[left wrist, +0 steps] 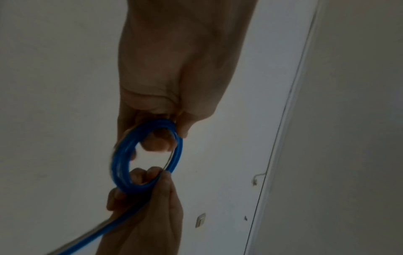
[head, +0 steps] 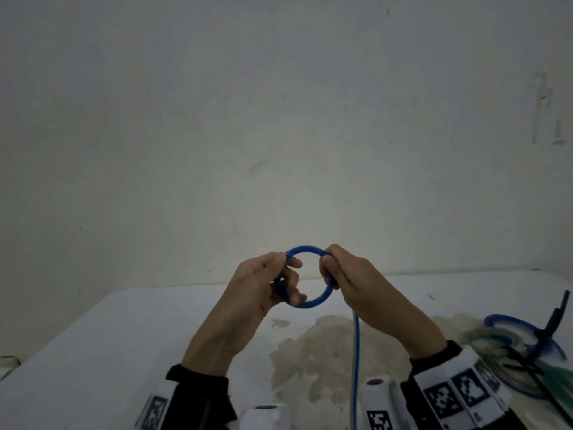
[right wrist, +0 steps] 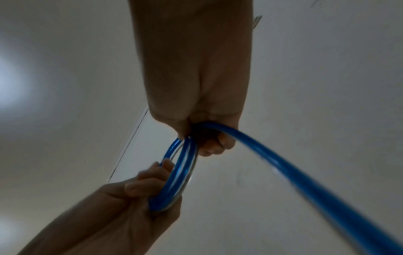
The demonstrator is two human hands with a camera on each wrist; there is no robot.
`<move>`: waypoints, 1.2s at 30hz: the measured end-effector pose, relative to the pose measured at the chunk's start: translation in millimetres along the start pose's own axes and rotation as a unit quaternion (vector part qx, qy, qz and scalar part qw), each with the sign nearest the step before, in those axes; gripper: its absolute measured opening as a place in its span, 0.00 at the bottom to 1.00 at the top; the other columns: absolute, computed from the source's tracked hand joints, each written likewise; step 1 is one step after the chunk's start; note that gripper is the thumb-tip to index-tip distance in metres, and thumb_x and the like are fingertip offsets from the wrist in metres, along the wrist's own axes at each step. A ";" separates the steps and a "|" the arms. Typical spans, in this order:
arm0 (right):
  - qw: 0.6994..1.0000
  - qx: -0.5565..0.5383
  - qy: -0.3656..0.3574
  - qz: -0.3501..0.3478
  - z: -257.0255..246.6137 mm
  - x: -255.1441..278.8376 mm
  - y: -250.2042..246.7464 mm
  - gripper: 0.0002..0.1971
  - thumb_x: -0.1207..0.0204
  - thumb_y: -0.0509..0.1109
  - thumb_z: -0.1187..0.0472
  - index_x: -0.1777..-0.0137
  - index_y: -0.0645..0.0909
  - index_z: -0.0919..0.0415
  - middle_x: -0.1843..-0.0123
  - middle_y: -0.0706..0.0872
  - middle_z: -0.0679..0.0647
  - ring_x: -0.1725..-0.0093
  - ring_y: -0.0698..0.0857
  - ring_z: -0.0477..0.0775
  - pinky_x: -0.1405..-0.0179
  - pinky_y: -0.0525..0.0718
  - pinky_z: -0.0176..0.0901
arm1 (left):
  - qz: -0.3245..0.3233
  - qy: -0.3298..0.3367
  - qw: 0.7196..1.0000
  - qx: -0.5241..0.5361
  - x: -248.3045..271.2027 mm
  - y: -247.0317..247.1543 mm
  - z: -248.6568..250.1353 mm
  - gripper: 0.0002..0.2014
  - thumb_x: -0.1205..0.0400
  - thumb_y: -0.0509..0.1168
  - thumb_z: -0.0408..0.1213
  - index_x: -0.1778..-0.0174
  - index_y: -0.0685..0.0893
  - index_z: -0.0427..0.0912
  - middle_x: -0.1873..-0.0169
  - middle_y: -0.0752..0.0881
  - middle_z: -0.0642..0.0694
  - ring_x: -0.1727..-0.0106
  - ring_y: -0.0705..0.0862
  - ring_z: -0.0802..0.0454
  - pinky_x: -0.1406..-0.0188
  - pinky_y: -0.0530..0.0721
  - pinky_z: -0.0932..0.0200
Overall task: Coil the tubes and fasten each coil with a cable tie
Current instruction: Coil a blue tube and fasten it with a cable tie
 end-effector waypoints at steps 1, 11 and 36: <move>1.000 -0.017 -0.006 -0.003 -3.8 -0.2 1.2 0.15 0.15 0.48 0.60 0.64 0.68 0.51 0.70 0.74 0.49 0.71 0.70 0.44 0.67 0.72 0.36 | 0.005 0.016 1.000 -0.006 0.2 0.1 2.8 0.15 0.13 0.50 0.36 0.58 0.78 0.33 0.78 0.74 0.48 0.77 0.73 0.54 0.63 0.84 0.56; 0.933 -0.331 0.032 0.136 -8.8 3.7 25.8 0.15 0.15 0.50 0.60 0.52 0.79 0.61 0.61 0.83 0.52 0.60 0.82 0.43 0.59 0.82 0.34 | 0.176 0.129 0.960 0.175 5.0 -20.0 7.7 0.15 0.13 0.49 0.36 0.64 0.73 0.38 0.80 0.68 0.51 0.77 0.66 0.58 0.73 0.73 0.64; 0.982 -0.107 -0.048 -0.145 -20.2 10.7 21.1 0.17 0.18 0.50 0.53 0.58 0.75 0.62 0.64 0.79 0.44 0.61 0.76 0.44 0.53 0.76 0.41 | -0.187 -0.025 0.975 -0.121 17.7 21.5 -2.3 0.14 0.18 0.58 0.42 0.65 0.75 0.37 0.80 0.70 0.50 0.79 0.63 0.55 0.74 0.72 0.63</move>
Point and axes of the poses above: each hand's wrist, its own x-axis away from the middle knuckle, its own y-axis out of the palm, z = x × y, the point moved 10 cm from there along -x, towards the middle knuckle
